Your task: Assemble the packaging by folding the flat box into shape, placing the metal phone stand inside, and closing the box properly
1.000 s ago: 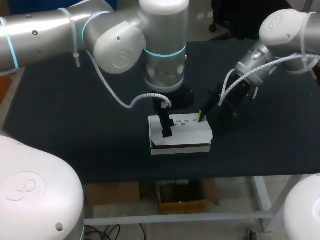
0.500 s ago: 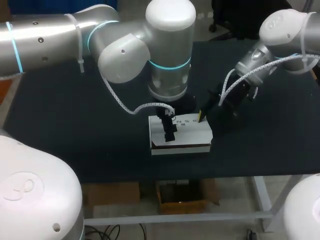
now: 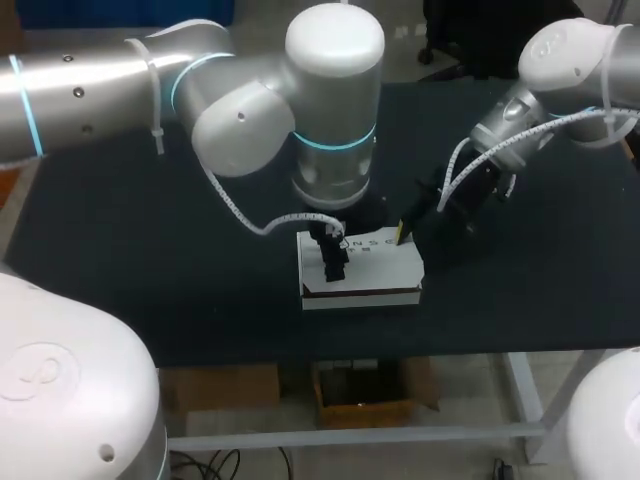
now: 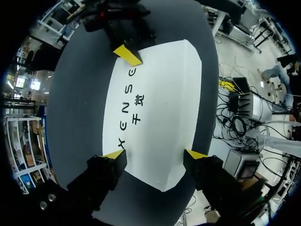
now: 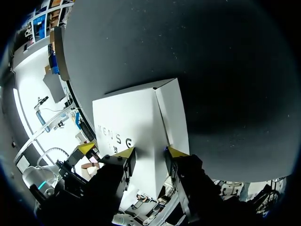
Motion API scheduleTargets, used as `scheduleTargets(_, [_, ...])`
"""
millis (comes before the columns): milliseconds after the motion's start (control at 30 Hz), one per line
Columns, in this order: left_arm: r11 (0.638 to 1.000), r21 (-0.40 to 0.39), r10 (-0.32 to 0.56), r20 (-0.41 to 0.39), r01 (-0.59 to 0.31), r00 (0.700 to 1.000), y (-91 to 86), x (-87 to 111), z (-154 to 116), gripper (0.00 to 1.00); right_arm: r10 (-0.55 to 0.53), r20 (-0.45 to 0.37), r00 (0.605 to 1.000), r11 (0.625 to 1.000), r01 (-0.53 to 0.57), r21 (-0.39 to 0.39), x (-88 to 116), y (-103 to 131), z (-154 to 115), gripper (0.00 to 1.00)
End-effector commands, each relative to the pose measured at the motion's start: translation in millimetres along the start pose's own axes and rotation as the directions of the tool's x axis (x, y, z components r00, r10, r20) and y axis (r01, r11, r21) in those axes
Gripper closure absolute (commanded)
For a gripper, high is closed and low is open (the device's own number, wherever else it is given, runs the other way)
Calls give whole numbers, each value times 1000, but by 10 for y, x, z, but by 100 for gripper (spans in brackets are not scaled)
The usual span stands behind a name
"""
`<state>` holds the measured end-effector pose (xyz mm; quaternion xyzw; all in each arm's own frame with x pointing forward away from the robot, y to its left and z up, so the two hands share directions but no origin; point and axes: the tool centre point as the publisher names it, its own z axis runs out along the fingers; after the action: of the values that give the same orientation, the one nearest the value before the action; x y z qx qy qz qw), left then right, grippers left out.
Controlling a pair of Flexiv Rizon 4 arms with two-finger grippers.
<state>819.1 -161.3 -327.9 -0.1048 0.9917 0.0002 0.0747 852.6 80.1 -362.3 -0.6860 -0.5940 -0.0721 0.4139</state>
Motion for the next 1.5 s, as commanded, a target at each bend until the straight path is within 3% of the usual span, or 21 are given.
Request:
scheduleTargets(33, [1000, 6, 2, 9, -2, 1000, 12, 17, 31, 22, -1, 0, 1000, 1000, 1, 6, 4, 15, -1, 61])
scheduleTargets(900, [998, 43, 43, 35, -44, 998, -12, 92, 64, 20, -1, 0, 1000, 1000, 1, 6, 4, 15, -1, 61])
scheduleTargets(1100, [998, 48, 39, 72, -42, 997, -35, 47, 114, 19, -1, 0, 1000, 1000, 1, 6, 4, 15, -1, 61])
scheduleTargets(1500, [997, 68, 19, 154, -30, 988, -26, -26, 158, 29, -1, 0, 1000, 1000, 1, 6, 4, 15, -1, 61])
